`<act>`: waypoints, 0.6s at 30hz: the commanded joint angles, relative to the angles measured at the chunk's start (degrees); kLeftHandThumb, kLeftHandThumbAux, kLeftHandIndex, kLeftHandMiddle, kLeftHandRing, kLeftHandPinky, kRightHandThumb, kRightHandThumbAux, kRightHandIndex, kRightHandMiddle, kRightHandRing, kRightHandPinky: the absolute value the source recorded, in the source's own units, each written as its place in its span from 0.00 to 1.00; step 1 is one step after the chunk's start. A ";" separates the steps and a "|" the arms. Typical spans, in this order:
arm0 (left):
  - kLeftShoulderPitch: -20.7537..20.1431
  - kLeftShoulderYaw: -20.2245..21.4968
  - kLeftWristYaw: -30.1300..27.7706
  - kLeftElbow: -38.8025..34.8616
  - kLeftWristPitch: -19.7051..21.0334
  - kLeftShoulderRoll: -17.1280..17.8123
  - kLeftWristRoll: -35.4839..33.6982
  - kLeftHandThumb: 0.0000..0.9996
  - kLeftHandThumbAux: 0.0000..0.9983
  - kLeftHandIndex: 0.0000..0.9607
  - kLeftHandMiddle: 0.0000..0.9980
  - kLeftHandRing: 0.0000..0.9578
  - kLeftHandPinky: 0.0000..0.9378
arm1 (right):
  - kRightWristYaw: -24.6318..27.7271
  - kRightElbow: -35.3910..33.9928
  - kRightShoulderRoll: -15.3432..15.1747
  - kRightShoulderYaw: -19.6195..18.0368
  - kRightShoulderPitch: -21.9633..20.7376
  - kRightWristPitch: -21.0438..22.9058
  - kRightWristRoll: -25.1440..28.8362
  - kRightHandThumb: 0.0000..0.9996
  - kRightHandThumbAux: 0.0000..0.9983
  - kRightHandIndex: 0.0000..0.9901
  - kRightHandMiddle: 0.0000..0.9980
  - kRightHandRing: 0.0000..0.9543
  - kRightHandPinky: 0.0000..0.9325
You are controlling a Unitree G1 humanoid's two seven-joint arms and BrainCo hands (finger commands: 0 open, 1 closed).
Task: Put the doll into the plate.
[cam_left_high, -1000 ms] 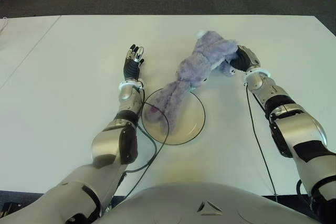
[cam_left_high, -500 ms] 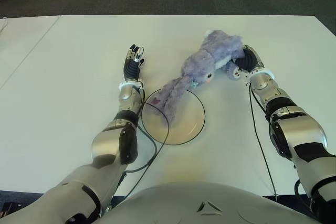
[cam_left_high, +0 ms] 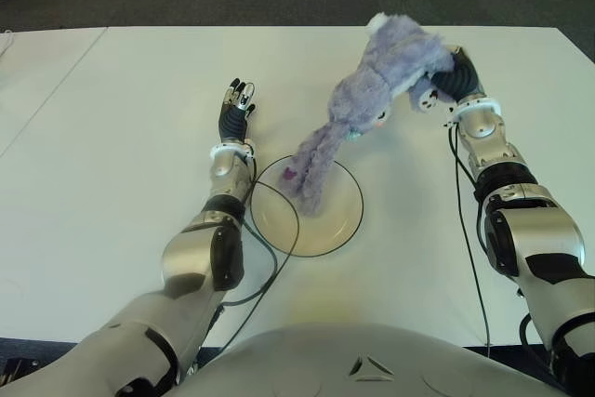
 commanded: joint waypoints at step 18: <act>11.81 1.00 0.43 7.73 7.73 -2.26 -0.54 0.00 0.53 0.00 0.06 0.07 0.07 | 5.21 -20.86 1.07 -5.70 2.03 5.77 6.69 0.72 0.71 0.45 0.84 0.89 0.93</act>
